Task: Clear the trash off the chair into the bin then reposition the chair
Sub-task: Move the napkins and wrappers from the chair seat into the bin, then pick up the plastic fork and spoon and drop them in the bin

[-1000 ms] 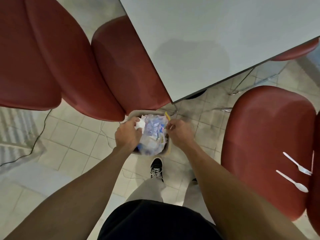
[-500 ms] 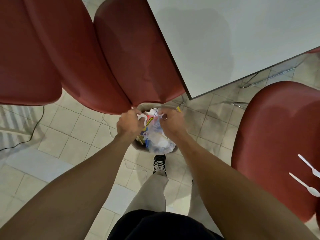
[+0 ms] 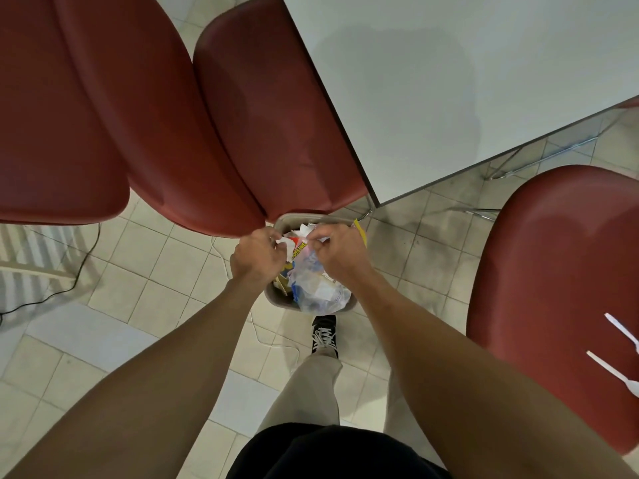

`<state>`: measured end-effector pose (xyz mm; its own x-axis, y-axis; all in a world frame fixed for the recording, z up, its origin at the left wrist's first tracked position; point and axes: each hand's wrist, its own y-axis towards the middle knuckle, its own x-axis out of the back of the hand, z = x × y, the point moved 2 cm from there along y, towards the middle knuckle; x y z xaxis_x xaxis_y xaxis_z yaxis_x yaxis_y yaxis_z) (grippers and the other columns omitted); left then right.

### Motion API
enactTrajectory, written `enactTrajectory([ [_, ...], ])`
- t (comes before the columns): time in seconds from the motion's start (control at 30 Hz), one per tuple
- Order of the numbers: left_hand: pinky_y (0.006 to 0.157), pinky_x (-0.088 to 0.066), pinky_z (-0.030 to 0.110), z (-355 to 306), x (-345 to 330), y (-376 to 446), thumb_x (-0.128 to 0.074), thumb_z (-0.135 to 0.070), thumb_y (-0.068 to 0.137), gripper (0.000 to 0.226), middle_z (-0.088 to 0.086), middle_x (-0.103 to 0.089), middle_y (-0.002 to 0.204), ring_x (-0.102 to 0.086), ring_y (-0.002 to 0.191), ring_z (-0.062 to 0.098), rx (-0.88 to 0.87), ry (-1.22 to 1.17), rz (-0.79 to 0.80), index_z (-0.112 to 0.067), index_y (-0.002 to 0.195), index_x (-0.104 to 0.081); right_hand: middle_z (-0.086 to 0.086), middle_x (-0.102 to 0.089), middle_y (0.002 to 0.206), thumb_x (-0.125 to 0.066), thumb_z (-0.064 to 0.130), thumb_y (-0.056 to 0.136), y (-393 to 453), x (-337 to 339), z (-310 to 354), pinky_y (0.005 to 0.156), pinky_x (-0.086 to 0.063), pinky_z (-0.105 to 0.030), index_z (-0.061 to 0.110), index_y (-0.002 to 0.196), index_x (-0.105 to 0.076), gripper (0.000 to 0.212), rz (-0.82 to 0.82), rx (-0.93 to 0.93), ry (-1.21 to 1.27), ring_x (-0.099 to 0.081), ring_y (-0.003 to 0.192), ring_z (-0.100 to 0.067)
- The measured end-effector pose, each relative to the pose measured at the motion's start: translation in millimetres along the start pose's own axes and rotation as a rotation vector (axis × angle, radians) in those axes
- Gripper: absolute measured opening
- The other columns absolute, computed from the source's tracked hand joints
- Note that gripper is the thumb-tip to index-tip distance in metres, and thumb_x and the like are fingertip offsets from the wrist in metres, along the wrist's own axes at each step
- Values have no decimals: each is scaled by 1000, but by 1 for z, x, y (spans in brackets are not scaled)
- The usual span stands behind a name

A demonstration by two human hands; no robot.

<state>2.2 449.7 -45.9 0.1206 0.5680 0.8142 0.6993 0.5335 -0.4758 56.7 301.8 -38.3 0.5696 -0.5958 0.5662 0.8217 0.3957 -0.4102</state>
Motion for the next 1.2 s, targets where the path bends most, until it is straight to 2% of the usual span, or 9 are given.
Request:
enactTrajectory([
  [0.1,82,-49,37,-5,1,-3,-60,-31,85,18,6,-69,103,-62,98,33,-16,-4,-16,-27,101,-66,4,-71,79,-59,13,83,-4,1,-4,70,-41,-28,22,73,-68,16,-33,-21,6,-65,75,-16],
  [0.2,83,-48,38,-11,2,-8,-60,-30,85,16,7,-69,102,-61,97,34,-22,-13,-31,-27,99,-66,2,-67,70,-66,9,78,-7,5,-8,69,-52,-35,24,63,-55,24,-67,-22,25,-62,69,-19],
  [0.37,82,-49,37,-24,3,-19,-60,-29,85,12,2,-71,99,-63,96,30,-56,-35,-60,-30,94,-68,4,-59,80,-64,8,84,-13,16,-19,69,-46,-28,18,93,-64,14,-62,-50,29,-57,78,-19],
  [0.53,83,-51,36,-43,-1,-30,-61,-29,83,15,-6,-71,101,-64,95,24,-135,-35,-91,-30,96,-68,-5,-68,84,-60,8,84,-30,33,-41,73,-51,-33,17,97,-67,17,-121,-142,61,-63,82,-25],
  [0.63,85,-51,40,-63,-11,-41,-58,-28,84,21,-1,-69,106,-62,99,29,-217,41,-45,-31,103,-67,-7,-70,91,-57,12,84,-46,52,-66,72,-48,-28,18,97,-68,18,-145,-212,40,-64,86,-28],
  [0.73,88,-50,41,-88,-29,-56,-57,-28,86,27,4,-67,111,-59,105,32,-324,175,7,-28,112,-65,-9,-70,99,-54,8,83,-63,79,-97,82,-53,-36,17,104,-67,26,-162,-234,29,-64,94,-29],
  [0.87,81,-47,36,-134,-67,-80,-56,-24,86,17,3,-68,105,-61,101,31,-422,217,77,-26,100,-67,-5,-64,109,-54,12,90,-95,121,-152,79,-53,-33,19,118,-61,30,-220,-341,41,-61,95,-22],
  [0.93,82,-48,35,-154,-83,-89,-57,-25,86,20,2,-69,108,-62,102,29,-424,240,116,-27,104,-67,-4,-60,114,-56,14,89,-108,136,-174,81,-51,-32,19,120,-60,32,-236,-369,64,-60,97,-21],
  [1.2,91,-48,40,-273,-172,-149,-56,-36,90,31,1,-69,112,-61,106,28,-738,382,282,-33,121,-58,-8,-68,105,-53,12,82,-190,206,-279,86,-52,-37,18,108,-65,29,-420,-572,159,-63,97,-28],
])
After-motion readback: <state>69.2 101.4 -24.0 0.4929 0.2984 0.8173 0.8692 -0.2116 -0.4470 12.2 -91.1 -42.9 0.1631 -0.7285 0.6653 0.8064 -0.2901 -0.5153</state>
